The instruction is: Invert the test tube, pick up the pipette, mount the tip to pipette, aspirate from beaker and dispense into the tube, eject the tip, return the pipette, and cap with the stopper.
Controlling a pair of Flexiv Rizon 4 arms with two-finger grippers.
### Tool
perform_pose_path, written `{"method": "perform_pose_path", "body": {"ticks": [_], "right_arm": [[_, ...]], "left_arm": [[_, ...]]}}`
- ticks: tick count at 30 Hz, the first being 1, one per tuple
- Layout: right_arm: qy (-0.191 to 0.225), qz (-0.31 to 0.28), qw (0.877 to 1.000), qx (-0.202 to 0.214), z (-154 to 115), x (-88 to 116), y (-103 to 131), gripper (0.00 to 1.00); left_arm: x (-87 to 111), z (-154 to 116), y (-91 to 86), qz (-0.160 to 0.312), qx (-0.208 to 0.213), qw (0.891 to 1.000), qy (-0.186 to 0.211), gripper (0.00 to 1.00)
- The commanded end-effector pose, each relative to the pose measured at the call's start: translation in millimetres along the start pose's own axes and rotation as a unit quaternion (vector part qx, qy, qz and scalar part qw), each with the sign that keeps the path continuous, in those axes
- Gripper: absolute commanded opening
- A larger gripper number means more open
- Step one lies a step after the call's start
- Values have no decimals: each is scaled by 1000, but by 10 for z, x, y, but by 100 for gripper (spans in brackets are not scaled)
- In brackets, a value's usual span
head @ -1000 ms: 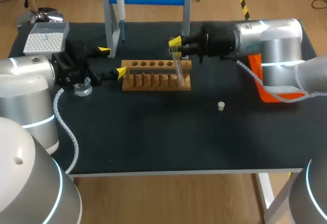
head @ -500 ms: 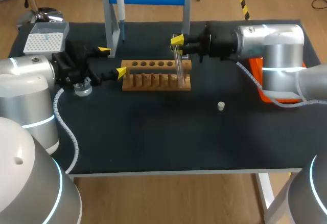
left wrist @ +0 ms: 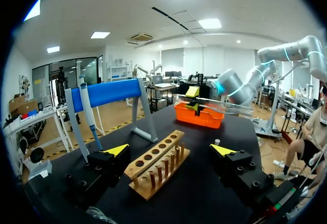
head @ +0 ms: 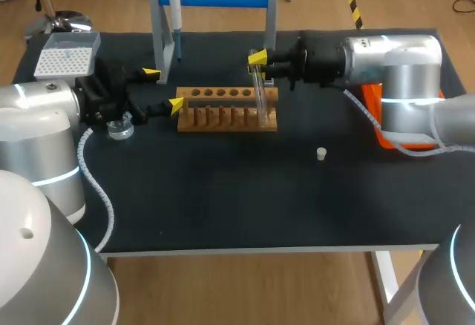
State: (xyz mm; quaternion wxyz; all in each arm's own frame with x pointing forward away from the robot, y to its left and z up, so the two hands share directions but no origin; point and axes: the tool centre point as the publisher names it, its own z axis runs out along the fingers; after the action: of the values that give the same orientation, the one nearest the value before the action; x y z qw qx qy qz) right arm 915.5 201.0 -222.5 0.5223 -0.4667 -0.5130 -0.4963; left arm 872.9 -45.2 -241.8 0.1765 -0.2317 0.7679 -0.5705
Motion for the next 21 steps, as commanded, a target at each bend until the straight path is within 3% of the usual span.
{"method": "perform_pose_path", "body": {"ticks": [1, 2, 5, 10, 12, 17, 21], "right_arm": [[-2, 0, 1000, 0, -2, 9, -3, 0], [-2, 0, 1000, 0, -2, 9, -3, 0], [-2, 0, 1000, 0, -2, 9, -3, 0], [-2, 0, 1000, 0, -2, 9, -3, 0], [-2, 0, 1000, 0, -2, 9, -3, 0], [-2, 0, 1000, 0, -2, 9, -3, 0], [-2, 0, 1000, 0, -2, 9, -3, 0]], "left_arm": [[-66, -53, -119, 53, 29, 998, -32, 100], [-88, -97, -186, 110, 23, 993, -25, 100], [-142, -195, -368, 186, 109, 974, -63, 100], [-52, -315, -562, 341, 197, 918, -49, 100], [15, -358, -647, 384, 252, 887, -37, 100], [241, -432, -856, 478, 373, 795, 4, 100], [352, -443, -977, 541, 397, 740, 42, 100]]}}
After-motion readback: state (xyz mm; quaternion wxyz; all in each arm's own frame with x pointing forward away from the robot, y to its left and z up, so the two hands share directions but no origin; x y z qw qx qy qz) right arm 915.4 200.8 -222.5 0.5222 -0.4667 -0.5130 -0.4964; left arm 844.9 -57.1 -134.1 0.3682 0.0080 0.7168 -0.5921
